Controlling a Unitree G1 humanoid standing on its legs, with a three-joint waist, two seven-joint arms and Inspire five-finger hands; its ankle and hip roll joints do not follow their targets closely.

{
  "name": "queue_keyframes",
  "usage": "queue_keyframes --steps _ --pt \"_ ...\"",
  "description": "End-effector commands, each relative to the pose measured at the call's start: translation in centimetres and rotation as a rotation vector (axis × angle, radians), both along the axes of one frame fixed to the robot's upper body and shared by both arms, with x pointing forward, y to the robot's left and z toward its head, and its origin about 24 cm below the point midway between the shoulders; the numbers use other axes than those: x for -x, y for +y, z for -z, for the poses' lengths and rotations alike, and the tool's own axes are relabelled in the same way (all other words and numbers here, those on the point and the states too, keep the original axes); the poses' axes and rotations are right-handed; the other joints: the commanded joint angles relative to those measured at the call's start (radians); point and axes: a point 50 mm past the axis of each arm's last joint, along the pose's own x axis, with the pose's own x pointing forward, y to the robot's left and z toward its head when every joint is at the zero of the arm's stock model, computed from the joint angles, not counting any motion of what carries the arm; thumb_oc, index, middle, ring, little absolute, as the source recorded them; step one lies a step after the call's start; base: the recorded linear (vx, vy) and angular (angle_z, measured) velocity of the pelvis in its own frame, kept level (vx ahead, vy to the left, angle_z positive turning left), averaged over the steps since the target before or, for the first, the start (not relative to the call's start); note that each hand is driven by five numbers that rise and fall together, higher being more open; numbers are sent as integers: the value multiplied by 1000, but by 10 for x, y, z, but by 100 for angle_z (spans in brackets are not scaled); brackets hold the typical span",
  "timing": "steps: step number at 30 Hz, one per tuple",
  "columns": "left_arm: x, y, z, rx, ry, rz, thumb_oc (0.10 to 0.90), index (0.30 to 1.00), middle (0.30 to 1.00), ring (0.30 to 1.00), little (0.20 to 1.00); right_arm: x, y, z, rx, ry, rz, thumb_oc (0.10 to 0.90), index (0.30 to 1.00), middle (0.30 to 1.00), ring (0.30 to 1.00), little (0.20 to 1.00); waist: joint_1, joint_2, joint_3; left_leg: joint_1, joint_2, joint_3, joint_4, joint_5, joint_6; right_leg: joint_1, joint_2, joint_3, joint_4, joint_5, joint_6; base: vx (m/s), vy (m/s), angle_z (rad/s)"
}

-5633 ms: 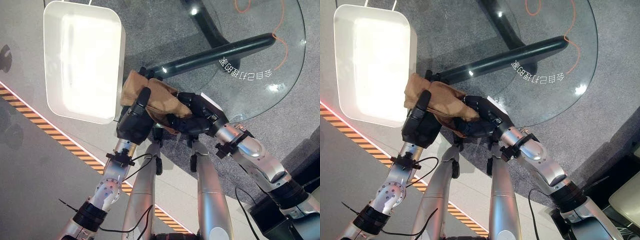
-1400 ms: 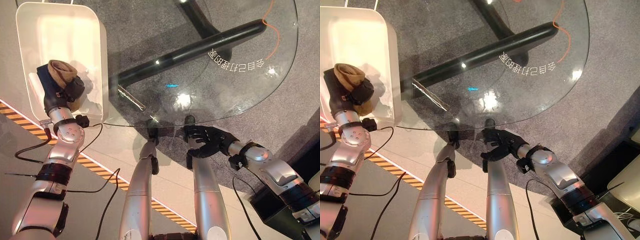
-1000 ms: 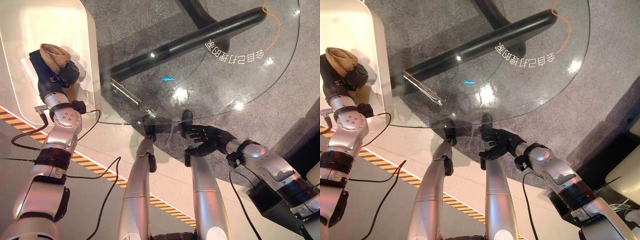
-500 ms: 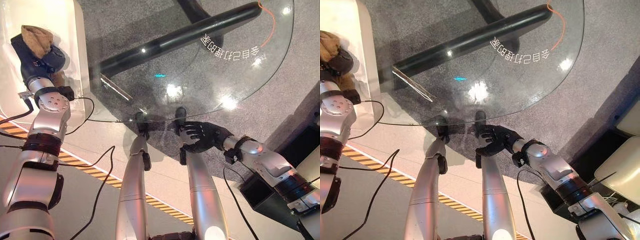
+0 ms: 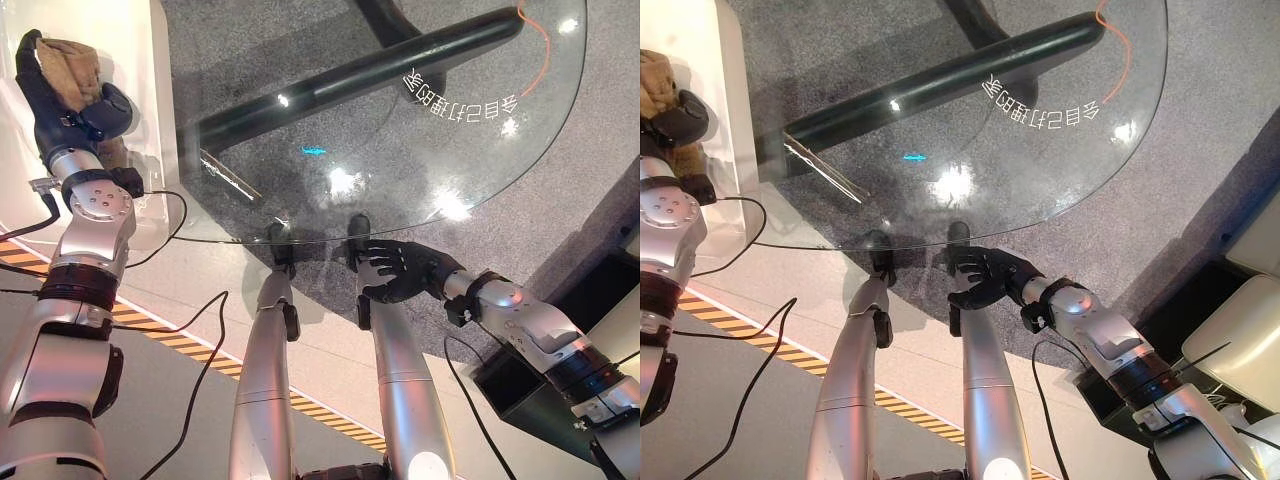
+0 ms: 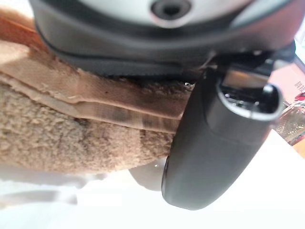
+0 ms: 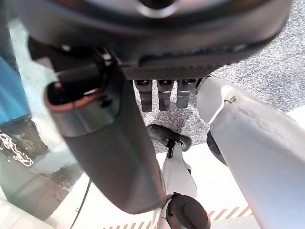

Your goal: Wipe the table with a cloth and put it in the basket.

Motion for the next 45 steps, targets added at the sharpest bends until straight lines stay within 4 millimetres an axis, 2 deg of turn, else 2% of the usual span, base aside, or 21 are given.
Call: queue_keyframes --steps 1,7,16,26,27,31,33,35,36,38,39,40,43,45 --pt "19 32 10 35 -13 -108 800 900 900 900 900 15 18 11 -88 33 -65 800 900 900 900 900 24 -11 -22 72 -55 26 -3 -72 -8 42 55 30 -30 -1 33 0 0 0" --pt "29 38 11 -17 -46 -159 800 900 900 900 900 22 19 14 -91 33 -70 800 900 900 900 900 29 -4 -22 101 -58 26 -12 -73 -7 70 52 26 -41 -5 29 -10 -31 0" --pt "52 50 24 -51 -82 -187 800 900 900 900 900 36 20 27 -106 33 -64 800 900 900 900 900 50 13 -22 180 -72 16 -45 -75 -7 150 41 12 -69 -18 23 -22 -58 0" --pt "66 60 29 -70 -62 -196 800 900 900 900 900 40 15 35 -139 44 -44 800 900 900 900 900 76 11 -22 330 -78 -5 -92 -71 -14 308 30 -19 -109 -37 18 -43 -90 3" --pt "67 63 33 -51 -37 -173 800 900 900 900 900 40 13 38 -152 54 -36 800 900 900 900 900 81 7 -22 377 -75 -8 -106 -71 -18 357 27 -28 -124 -41 18 -54 -139 5" --pt "63 58 51 -23 38 -96 800 900 900 900 900 41 10 47 -160 70 3 800 900 900 900 900 87 -1 -22 448 -71 -16 -128 -66 -25 429 25 -39 -142 -44 18 -55 -129 4" --pt "61 48 77 -19 143 -10 800 900 900 900 900 43 3 59 -97 62 59 800 900 900 900 900 93 -3 -22 513 -67 -21 -149 -68 -28 495 23 -47 -155 -54 19 -49 -118 -2" --pt "61 40 92 -13 195 49 800 900 900 900 900 46 -1 63 -101 71 87 800 900 900 900 900 96 -3 -22 548 -66 -25 -165 -62 -28 531 22 -49 -168 -52 20 -40 -96 -4" --pt "68 27 119 26 262 116 800 900 900 900 900 52 -6 71 -113 95 114 800 900 900 900 900 101 -3 -22 607 -68 -34 -186 -63 -29 591 21 -53 -187 -56 22 -39 -118 -5" --pt "78 5 158 84 346 202 800 900 900 900 900 60 -11 85 -118 122 151 800 900 900 900 900 108 -3 -22 665 -68 -44 -213 -58 -28 657 15 -59 -214 -52 26 -43 -112 -4" --pt "79 2 163 93 359 216 800 900 900 900 900 61 -11 87 -119 126 158 800 900 900 900 900 109 -3 -22 673 -68 -46 -217 -57 -28 666 14 -60 -218 -52 26 -39 -110 -1" --pt "91 -15 195 135 456 284 800 900 900 900 900 69 -15 101 -120 164 197 800 900 900 900 900 111 1 -44 709 -67 -53 -243 -54 -28 705 11 -63 -240 -51 29 -9 -99 -1" --pt "119 -38 245 244 624 377 800 900 900 900 900 87 -20 129 -133 261 266 800 900 900 900 900 110 9 -98 774 -60 -62 -293 -50 -32 784 12 -69 -293 -50 27 25 -102 -1" --pt "137 -51 275 338 727 415 800 900 900 900 900 98 -25 147 -76 299 286 800 900 900 900 900 107 15 -137 819 -54 -66 -325 -46 -37 839 14 -76 -329 -48 23 40 -70 3"
